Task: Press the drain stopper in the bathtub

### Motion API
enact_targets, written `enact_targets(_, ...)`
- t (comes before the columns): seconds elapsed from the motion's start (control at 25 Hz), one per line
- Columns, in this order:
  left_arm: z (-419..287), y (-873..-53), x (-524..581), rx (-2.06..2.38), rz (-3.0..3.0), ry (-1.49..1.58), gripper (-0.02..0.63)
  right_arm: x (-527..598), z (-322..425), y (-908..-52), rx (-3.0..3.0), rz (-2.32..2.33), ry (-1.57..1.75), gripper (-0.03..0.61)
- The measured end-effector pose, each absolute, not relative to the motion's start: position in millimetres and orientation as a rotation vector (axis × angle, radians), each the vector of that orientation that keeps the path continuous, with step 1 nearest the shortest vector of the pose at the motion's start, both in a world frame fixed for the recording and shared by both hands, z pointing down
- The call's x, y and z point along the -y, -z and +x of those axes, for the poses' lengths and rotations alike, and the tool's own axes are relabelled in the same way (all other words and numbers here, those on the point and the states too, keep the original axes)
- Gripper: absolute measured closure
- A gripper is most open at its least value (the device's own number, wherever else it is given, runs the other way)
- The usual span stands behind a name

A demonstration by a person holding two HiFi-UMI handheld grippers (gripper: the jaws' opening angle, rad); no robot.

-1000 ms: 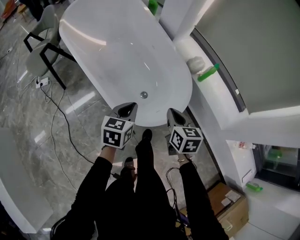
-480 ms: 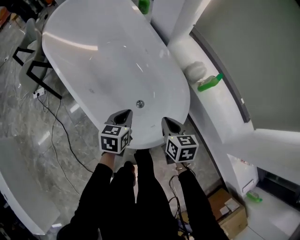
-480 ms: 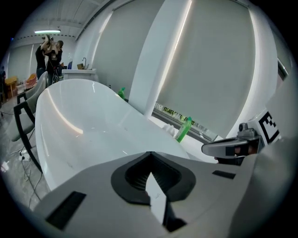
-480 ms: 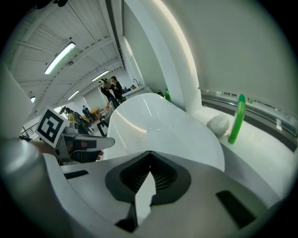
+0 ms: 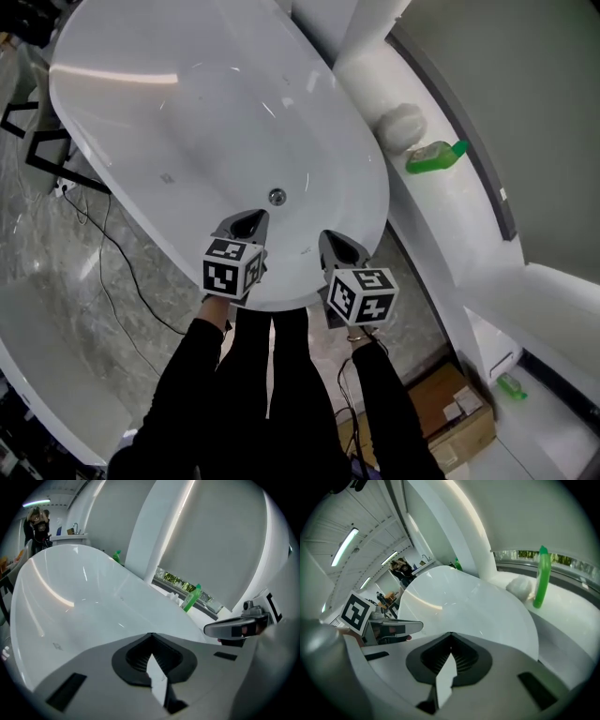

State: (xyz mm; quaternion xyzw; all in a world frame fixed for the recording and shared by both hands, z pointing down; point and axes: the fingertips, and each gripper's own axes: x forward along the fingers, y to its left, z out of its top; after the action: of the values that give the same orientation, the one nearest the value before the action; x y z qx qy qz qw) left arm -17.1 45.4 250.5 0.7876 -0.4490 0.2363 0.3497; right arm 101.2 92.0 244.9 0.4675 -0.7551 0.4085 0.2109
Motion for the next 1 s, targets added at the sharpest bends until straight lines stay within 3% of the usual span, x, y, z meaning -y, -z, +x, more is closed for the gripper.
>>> enact_targets(1.0,-15.4,-478.4,15.7,1.037,1.909,-0.793,0.606,-26.3,53.8,-459.5,1.913,1.171,-1.287,0.577)
